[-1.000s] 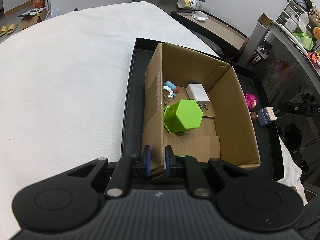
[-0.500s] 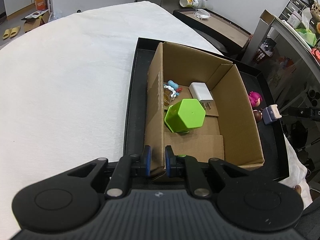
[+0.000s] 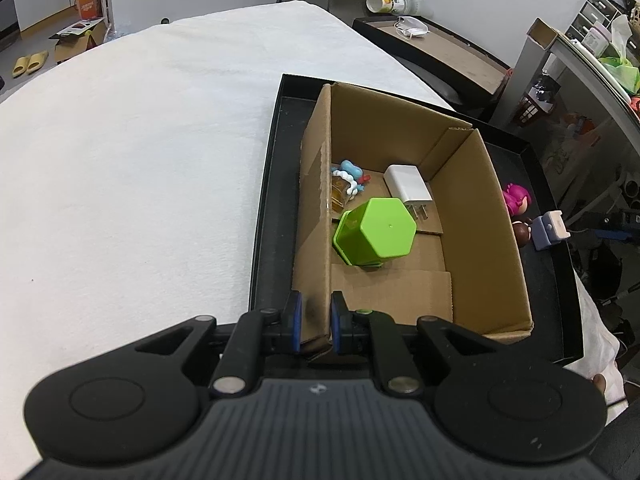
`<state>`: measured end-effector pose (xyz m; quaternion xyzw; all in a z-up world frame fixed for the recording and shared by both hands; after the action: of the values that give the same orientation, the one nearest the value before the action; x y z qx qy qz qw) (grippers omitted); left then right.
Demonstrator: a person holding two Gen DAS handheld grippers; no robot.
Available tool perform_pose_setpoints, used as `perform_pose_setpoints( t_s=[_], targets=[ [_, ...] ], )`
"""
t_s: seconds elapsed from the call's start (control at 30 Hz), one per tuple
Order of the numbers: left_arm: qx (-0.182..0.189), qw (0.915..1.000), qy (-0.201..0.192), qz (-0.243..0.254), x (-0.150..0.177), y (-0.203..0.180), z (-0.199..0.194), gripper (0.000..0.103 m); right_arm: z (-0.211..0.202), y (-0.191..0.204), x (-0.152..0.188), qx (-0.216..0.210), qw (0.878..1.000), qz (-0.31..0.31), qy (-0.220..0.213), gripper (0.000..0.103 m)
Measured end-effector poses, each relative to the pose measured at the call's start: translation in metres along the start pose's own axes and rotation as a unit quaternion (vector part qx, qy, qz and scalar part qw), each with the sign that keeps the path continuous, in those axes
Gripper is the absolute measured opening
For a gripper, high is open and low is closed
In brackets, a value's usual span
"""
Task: Organize rigid objects
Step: 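Move the right gripper back to the white cube-shaped toy, then close the right gripper on the white cube-shaped toy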
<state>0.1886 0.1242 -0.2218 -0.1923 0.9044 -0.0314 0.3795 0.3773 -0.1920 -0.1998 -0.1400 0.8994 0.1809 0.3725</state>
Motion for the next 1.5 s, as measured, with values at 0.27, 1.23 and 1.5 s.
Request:
perform_pose_setpoints(
  t_s=[0.27,1.23,1.5],
  targets=[
    [0.003,1.0,0.003,-0.003,0.0,0.001,0.001,0.013,0.025,-0.016,-0.002,0.001,0.999,0.035,0.023,0.055],
    [0.006,1.0,0.002,-0.003,0.0,0.001,0.001,0.013,0.071,-0.009,0.021,0.039,0.995,-0.056,0.07,0.043],
    [0.0,1.0,0.001,0.002,0.0,-0.001,0.0,0.013,0.066,0.004,0.03,0.026,0.993,-0.075,0.092,0.043]
  ],
)
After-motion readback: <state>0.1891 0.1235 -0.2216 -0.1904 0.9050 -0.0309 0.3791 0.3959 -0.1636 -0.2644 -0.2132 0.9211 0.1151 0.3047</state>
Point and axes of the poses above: each gripper's, at about its wrist camera, not at the fingertips, and z roughly the way its jaws point, y to its left, x to its underside, the point moved 8 cm from there along z, roughly the way its jaws point, and after that the axes turned 15 degrees about -y, right-handed, at the moved point
